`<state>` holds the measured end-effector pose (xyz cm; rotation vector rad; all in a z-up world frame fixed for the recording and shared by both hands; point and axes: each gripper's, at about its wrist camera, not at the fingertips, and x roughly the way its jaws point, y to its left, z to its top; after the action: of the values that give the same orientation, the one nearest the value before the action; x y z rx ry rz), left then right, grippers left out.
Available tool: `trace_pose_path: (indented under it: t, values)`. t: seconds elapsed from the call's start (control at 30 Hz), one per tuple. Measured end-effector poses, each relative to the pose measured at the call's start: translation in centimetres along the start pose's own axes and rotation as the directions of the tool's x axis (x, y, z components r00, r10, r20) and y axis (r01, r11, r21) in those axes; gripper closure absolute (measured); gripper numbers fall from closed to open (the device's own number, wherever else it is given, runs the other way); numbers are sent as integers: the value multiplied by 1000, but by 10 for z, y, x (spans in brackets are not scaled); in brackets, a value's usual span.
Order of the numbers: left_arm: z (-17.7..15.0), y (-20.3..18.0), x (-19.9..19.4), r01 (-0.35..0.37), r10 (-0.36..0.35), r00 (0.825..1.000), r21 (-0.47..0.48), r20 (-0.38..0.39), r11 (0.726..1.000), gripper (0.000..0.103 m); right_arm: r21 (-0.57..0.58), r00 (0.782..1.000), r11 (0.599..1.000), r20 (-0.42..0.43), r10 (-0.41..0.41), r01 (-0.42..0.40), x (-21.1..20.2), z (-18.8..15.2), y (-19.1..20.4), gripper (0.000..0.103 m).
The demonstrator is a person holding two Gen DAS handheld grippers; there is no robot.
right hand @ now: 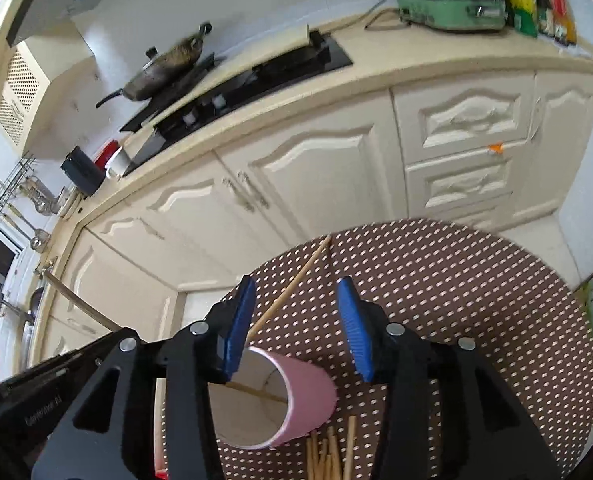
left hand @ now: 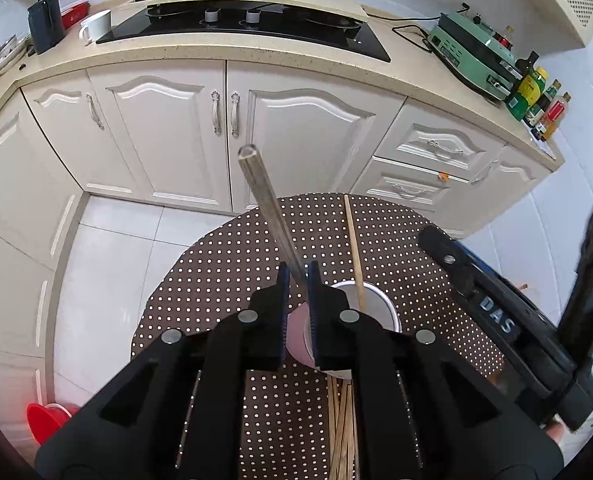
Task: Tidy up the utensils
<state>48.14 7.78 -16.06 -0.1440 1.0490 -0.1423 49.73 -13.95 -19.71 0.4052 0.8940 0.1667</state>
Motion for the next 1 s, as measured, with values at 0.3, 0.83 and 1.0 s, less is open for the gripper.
trace_pose_path:
  t: [0.3, 0.83, 1.0]
  values:
    - [11, 6, 8, 35, -35, 999, -26, -3, 999, 93, 136, 972, 990, -227, 62, -32, 59, 16, -3, 62]
    - [19, 6, 20, 67, -68, 997, -40, -23, 997, 93, 164, 985, 984, -144, 92, -68, 63, 21, -9, 98]
    - [17, 4, 16, 50, -51, 998, -36, -21, 998, 93, 122, 986, 981, -54, 157, -149, 36, 13, -9, 98]
